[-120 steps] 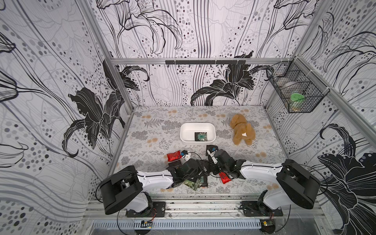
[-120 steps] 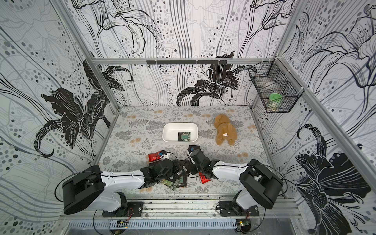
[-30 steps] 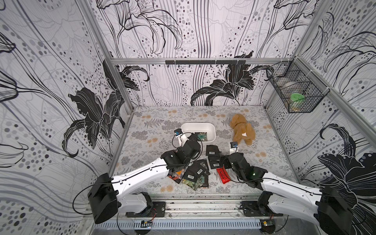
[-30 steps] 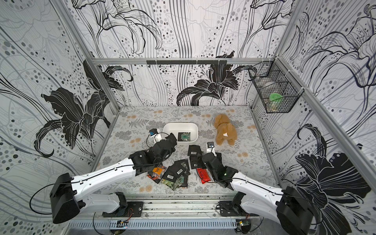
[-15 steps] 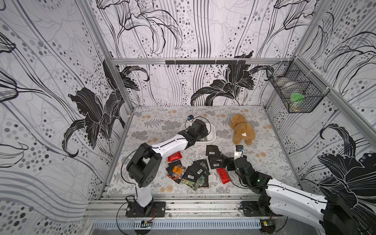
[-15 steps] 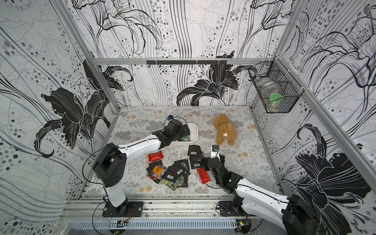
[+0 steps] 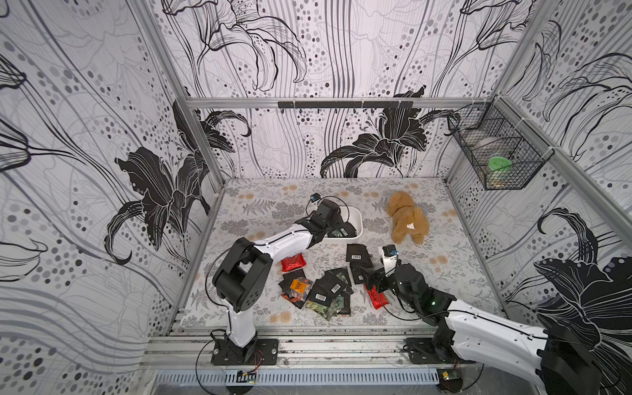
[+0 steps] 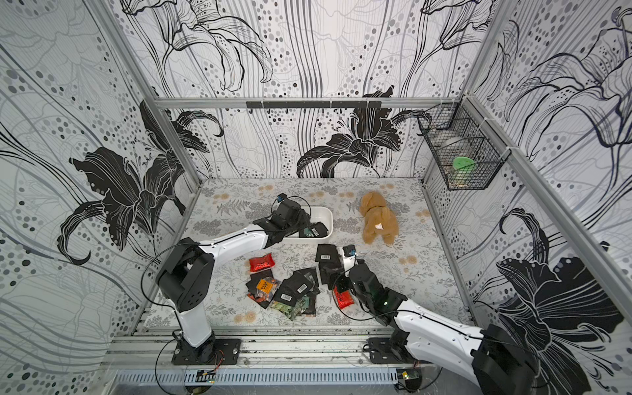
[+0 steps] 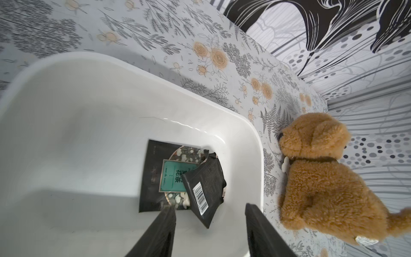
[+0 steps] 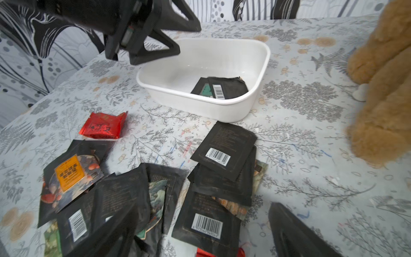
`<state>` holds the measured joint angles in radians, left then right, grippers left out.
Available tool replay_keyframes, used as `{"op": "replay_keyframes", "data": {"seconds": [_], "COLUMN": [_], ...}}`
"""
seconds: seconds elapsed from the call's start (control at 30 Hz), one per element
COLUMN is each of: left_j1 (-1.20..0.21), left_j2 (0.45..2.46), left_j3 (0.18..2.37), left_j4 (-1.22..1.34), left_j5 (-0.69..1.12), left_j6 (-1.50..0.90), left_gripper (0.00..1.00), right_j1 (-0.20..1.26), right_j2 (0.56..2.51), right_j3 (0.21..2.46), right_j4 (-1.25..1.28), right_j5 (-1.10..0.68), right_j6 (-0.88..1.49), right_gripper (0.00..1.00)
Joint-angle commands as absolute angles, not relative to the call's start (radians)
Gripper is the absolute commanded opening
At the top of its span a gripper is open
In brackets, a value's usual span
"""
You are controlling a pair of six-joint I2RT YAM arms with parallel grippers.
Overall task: Put the tea bags into the storage box
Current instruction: Place the tea bag in the storage box.
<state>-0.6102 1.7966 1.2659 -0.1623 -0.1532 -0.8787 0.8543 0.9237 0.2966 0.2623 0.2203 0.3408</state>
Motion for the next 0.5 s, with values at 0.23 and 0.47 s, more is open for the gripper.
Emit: {"op": "replay_keyframes", "data": {"seconds": [0.23, 0.47], "left_j1": [-0.607, -0.677], "left_j2": [1.445, 1.170], "left_j3": [0.986, 0.672], "left_j4": [-0.180, -0.122], "left_j5": [-0.155, -0.105], "left_j6": [-0.858, -0.999], "left_gripper": [0.60, 0.60], "right_j1": [0.859, 0.859], "right_j2": [1.074, 1.237], "right_j3": [0.333, 0.412], "right_j4": [0.359, 0.367], "right_j5": [-0.053, -0.154], "right_j6": [0.275, 0.264], "right_gripper": [0.74, 0.46]}}
